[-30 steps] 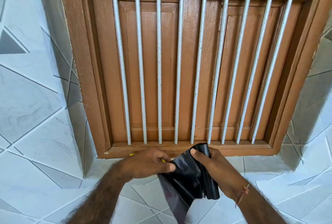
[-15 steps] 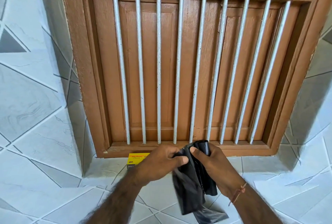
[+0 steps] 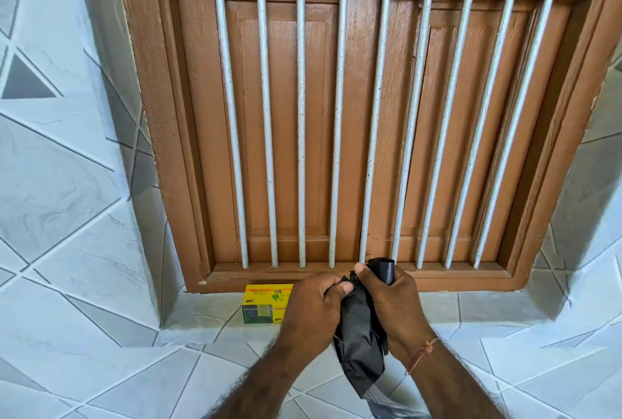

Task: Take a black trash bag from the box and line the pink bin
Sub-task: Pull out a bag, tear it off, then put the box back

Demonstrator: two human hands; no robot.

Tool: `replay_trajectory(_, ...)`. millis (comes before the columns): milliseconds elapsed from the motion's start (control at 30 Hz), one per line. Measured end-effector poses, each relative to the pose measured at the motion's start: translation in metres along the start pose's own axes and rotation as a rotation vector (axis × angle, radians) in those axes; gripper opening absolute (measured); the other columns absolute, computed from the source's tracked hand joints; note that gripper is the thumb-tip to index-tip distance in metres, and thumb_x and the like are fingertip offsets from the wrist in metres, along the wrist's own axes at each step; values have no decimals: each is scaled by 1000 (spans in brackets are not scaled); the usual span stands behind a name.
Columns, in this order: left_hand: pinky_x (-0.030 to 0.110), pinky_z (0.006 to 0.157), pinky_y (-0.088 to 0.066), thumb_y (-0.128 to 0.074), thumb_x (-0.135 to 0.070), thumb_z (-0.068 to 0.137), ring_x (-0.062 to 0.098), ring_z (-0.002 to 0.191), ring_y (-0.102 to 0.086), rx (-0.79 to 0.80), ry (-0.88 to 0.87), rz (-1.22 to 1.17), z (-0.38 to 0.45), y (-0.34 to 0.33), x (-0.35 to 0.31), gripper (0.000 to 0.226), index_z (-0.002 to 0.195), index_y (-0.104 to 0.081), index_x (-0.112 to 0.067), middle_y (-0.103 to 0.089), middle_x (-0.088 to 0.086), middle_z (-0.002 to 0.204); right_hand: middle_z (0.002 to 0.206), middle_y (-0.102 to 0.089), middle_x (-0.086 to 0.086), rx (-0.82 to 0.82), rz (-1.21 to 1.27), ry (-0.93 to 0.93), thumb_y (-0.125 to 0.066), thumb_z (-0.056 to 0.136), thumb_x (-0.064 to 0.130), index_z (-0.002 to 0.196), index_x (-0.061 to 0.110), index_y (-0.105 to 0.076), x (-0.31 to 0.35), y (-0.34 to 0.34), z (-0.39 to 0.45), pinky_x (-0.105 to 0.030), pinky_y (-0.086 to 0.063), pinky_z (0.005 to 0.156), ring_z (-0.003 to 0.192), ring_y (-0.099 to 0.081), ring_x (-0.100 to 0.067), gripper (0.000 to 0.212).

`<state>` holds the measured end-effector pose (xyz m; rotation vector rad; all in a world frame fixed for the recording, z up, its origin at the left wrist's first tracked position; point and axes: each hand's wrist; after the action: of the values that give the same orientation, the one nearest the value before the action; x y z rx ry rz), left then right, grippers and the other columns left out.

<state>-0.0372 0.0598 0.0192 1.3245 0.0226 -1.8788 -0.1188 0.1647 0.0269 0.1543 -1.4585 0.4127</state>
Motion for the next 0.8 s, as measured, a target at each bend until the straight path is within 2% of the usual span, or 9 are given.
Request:
replay_trajectory(100, 16, 49, -30, -58, -19, 92, 6, 53, -40, -71, 30, -15, -2, -1, 1, 41, 53, -46, -24, -50, -14, 52, 73, -68, -21, -7, 37, -18, -77, 80, 21, 72, 7, -67, -3, -7, 0, -43, -57, 71, 68, -64, -27, 19)
replay_trajectory(233, 15, 50, -34, -57, -20, 93, 4, 57, -45, -85, 34, 2, -3, 0, 4, 37, 57, -51, -26, -55, -18, 56, 73, -71, -18, -13, 56, -24, -76, 81, 21, 64, 17, -71, -4, -13, -1, -48, -58, 77, 69, -66, -28, 18)
replay_trajectory(333, 17, 53, -38, -57, -21, 93, 4, 58, -48, -99, 53, -10, -2, 3, 4, 32, 61, -57, -23, -56, -13, 57, 82, -73, -22, -15, 53, -28, -75, 82, 22, 78, 9, -71, -3, -18, -1, -44, -59, 75, 71, -68, -27, 14)
replay_trajectory(433, 17, 54, -36, -58, -21, 93, 3, 56, -46, -90, 81, -16, 0, 10, 8, 32, 61, -58, -21, -57, -7, 58, 82, -74, -16, 86, 104, -95, -73, 84, 22, 84, 7, -70, 0, -17, 0, -37, -59, 71, 76, -70, -27, 16)
replay_trajectory(533, 20, 56, -39, -58, -20, 93, 4, 58, -47, -12, 144, -62, 4, 22, 15, 26, 69, -63, -11, -60, -1, 64, 95, -75, -22, 216, 112, -123, -73, 82, 27, 97, 0, -68, 1, -11, 2, -40, -59, 80, 88, -72, -35, 31)
replay_trajectory(600, 19, 55, -39, -58, -17, 94, 5, 58, -47, 43, 181, -141, 5, 30, 17, 28, 66, -63, -13, -58, -6, 62, 97, -74, -23, 258, 72, -99, -72, 81, 29, 98, -2, -69, 2, -9, 3, -40, -59, 81, 91, -71, -35, 35)
replay_trajectory(667, 17, 54, -39, -58, -18, 94, 5, 59, -50, 79, 206, -163, 6, 37, 15, 28, 67, -65, -13, -59, -8, 61, 98, -75, -23, 292, 46, -85, -70, 84, 27, 96, -2, -70, 3, -9, 3, -41, -58, 83, 90, -71, -34, 31)
replay_trajectory(733, 18, 59, -43, -59, -22, 94, 8, 64, -55, 120, 210, -175, 7, 40, 16, 23, 78, -69, -9, -66, 3, 69, 96, -76, -19, 311, 9, -70, -70, 86, 27, 92, 3, -73, 5, -9, 3, -40, -57, 85, 90, -71, -30, 25)
replay_trajectory(800, 26, 65, -46, -64, -33, 90, 11, 71, -59, 190, 192, -222, 9, 45, 15, 25, 86, -71, -9, -71, 18, 82, 95, -77, -13, 328, -61, -71, -69, 86, 31, 94, 9, -75, 7, -9, 4, -39, -57, 88, 93, -72, -28, 24)
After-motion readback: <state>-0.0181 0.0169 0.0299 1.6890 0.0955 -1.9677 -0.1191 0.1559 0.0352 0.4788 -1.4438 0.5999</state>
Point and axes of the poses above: each hand's wrist, its own z-axis towards the middle knuckle, its own y-axis out of the back of the hand, x = y × z
